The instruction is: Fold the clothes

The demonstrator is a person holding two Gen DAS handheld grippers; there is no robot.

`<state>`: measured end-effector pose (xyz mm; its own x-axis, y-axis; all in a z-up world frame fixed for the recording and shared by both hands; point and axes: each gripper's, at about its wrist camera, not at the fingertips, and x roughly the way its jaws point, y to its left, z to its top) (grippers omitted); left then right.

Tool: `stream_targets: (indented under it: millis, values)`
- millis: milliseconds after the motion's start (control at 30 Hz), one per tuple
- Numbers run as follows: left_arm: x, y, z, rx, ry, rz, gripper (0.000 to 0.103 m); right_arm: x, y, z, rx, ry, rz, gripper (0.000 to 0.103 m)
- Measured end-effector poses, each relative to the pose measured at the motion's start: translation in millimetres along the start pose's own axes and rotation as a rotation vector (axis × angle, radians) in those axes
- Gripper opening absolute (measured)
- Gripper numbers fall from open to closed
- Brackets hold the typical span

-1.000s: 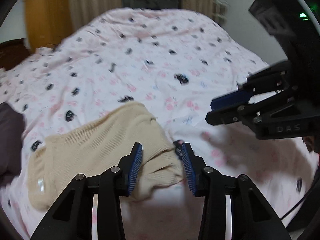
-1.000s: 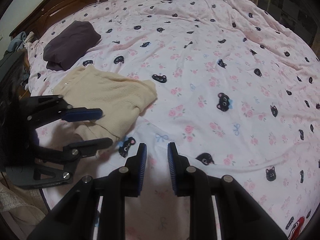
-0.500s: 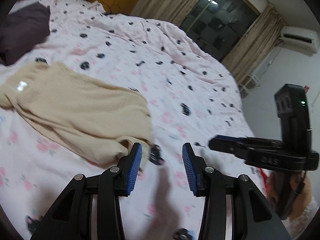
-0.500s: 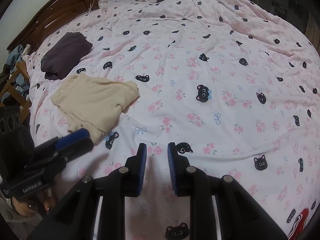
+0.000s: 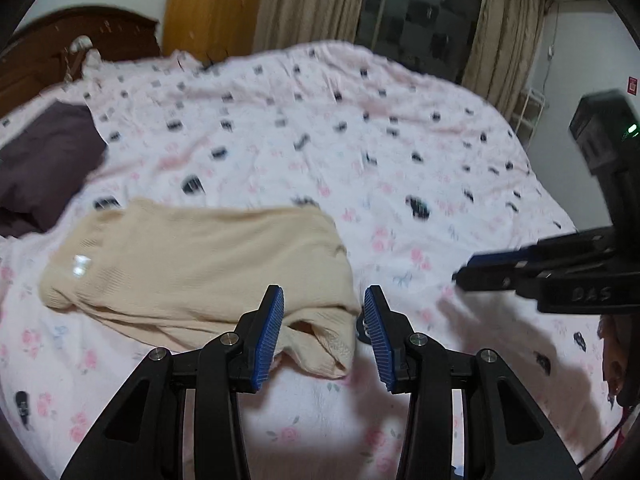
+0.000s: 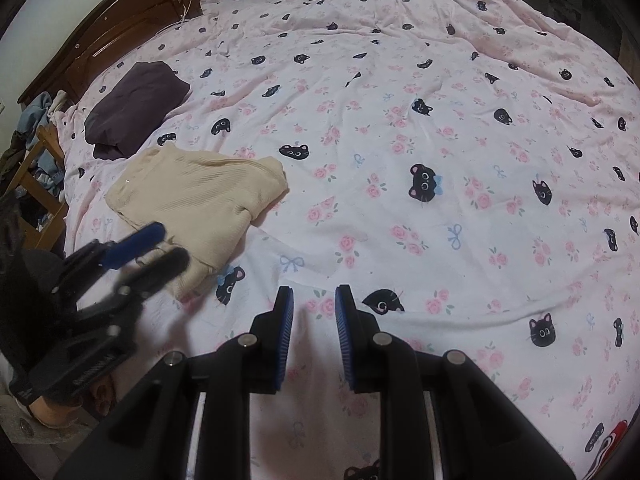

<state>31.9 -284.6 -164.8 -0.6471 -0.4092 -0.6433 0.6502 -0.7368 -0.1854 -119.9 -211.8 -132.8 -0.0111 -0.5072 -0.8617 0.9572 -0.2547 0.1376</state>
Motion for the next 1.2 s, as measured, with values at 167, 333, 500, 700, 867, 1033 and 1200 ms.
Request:
stream_targets:
  millis: [167,333,500,700,867,1033,1200]
  values:
    - [8.3,3.1,2.4,-0.028,0.035,-0.003,0.037,2.3,1.3,10.3,-0.013,-0.004,-0.009,0.023]
    - [23.3,-0.2,-9.3,-0.005,0.119,0.052,0.037,10.9,5.9,34.1,-0.039,-0.007,0.020,0.023]
    - [17.7,-3.5,-16.1,0.005,0.098,0.077,0.037,33.0,22.9,57.8,-0.135,0.021,0.025,0.023]
    - [17.1,-1.4,-17.9,-0.002,0.089,0.078,0.037,67.6,36.8,75.2,-0.231,0.066,0.004,0.022]
    - [17.8,-2.7,-17.9,0.005,0.084,0.087,0.037,79.3,42.7,82.0,-0.281,0.080,0.013,0.022]
    - [18.0,-3.8,-18.2,0.011,0.082,0.095,0.037,87.2,48.3,84.9,-0.349,0.116,0.033,0.015]
    - [17.9,-4.9,-18.8,0.010,0.082,0.096,0.037,92.8,51.0,86.2,-0.376,0.143,0.051,0.007]
